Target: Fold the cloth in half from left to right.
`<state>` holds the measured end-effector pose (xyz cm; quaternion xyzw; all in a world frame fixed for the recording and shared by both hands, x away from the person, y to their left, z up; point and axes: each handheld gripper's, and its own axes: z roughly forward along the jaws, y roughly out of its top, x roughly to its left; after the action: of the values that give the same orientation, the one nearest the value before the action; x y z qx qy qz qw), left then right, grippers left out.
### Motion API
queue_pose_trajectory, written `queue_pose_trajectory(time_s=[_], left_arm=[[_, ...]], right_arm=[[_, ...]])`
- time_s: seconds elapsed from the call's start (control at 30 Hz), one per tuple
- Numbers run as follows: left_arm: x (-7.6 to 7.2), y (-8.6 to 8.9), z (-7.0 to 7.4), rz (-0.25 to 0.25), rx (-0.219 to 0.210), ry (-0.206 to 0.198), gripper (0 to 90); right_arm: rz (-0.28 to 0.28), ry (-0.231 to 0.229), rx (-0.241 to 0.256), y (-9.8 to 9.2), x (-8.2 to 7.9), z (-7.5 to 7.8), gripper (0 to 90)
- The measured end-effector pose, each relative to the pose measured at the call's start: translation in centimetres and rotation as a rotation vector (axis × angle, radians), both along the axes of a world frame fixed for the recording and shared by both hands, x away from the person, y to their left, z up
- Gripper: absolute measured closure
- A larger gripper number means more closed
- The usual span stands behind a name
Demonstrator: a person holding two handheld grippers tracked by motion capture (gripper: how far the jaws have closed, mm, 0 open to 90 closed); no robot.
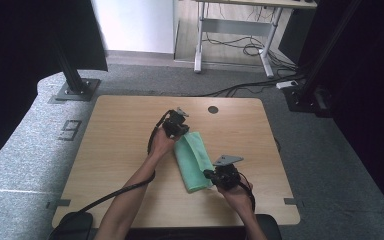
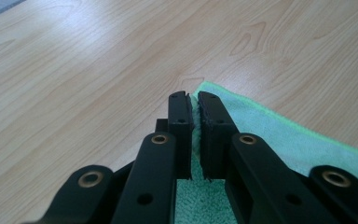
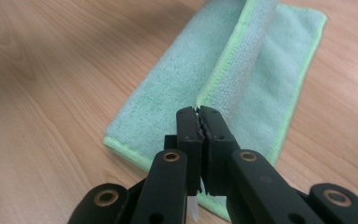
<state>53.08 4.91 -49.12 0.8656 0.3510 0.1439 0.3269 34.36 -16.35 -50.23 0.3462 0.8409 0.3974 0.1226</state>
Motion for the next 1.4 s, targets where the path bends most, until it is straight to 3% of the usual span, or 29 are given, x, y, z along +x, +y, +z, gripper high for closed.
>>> queue_pose_trajectory(time_s=[0.47, 0.67, 0.93, 1.1, 1.3, 1.4], left_arm=[[1.2, -2.3, -2.0, -0.008, 0.036, 0.017, 80.8], [1.3, -2.3, -1.4, 0.016, 0.004, -0.011, 56.7], [0.7, -1.4, 0.6, 0.021, -0.035, -0.047, 36.5], [-0.6, -0.7, -0.1, -0.011, -0.042, -0.033, 30.7], [-2.8, 0.9, -1.6, -0.018, -0.043, -0.02, 25.8], [-3.8, 1.7, -1.9, -0.01, -0.063, -0.022, 25.0]], right_arm=[[-0.015, 0.042, -0.02, -0.3, 0.7, -1.5, 86.3], [-0.034, 0.048, -0.034, -0.7, 1.0, -2.0, 86.0], [-0.055, 0.059, -0.046, -1.4, 1.2, -2.2, 84.5], [-0.071, 0.06, -0.056, -2.1, 1.1, -2.2, 77.8], [-0.13, -0.003, -0.053, -3.4, 1.4, -1.9, 56.1], [-0.134, -0.018, -0.056, -3.4, 1.8, -2.3, 51.1]])
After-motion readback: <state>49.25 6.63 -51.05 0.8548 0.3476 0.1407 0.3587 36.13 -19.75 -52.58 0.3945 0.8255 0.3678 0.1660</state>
